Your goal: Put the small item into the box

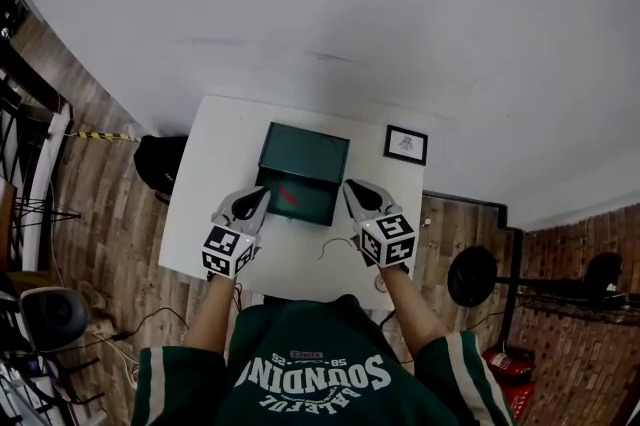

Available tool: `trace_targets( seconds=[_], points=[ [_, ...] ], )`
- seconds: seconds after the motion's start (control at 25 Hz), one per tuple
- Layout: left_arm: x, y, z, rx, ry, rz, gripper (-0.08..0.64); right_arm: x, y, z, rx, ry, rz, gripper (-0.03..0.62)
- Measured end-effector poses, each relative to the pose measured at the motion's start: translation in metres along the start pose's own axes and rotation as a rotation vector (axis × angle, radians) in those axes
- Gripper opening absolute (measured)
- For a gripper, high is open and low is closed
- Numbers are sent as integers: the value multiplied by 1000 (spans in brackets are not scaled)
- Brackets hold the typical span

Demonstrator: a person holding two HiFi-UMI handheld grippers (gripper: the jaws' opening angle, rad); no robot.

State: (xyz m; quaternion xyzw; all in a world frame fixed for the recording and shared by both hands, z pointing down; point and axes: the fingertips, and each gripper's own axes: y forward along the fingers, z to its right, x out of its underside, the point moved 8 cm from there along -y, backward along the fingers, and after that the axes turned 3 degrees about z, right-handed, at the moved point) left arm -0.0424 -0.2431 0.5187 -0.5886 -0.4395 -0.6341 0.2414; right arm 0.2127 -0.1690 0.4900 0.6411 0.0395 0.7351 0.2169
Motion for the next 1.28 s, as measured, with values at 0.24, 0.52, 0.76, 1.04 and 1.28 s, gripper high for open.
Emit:
trace_targets(
  seconds=[0.24, 0.52, 0.76, 1.04, 1.28],
  points=[
    [-14, 7, 7, 6, 10, 27, 49, -14, -20, 8, 25, 9, 79, 2],
    [-17, 7, 9, 9, 15, 32, 49, -13, -19, 4, 18, 16, 90, 2],
    [-18, 9, 8, 14, 9, 39, 49, -12, -15, 2, 15, 14, 92, 2],
    [-18, 10, 7, 23, 5, 38, 49, -11, -12, -2, 15, 17, 84, 2],
    [-17, 14, 4, 22, -7, 41, 49, -8, -9, 0, 20, 23, 78, 2]
  ],
)
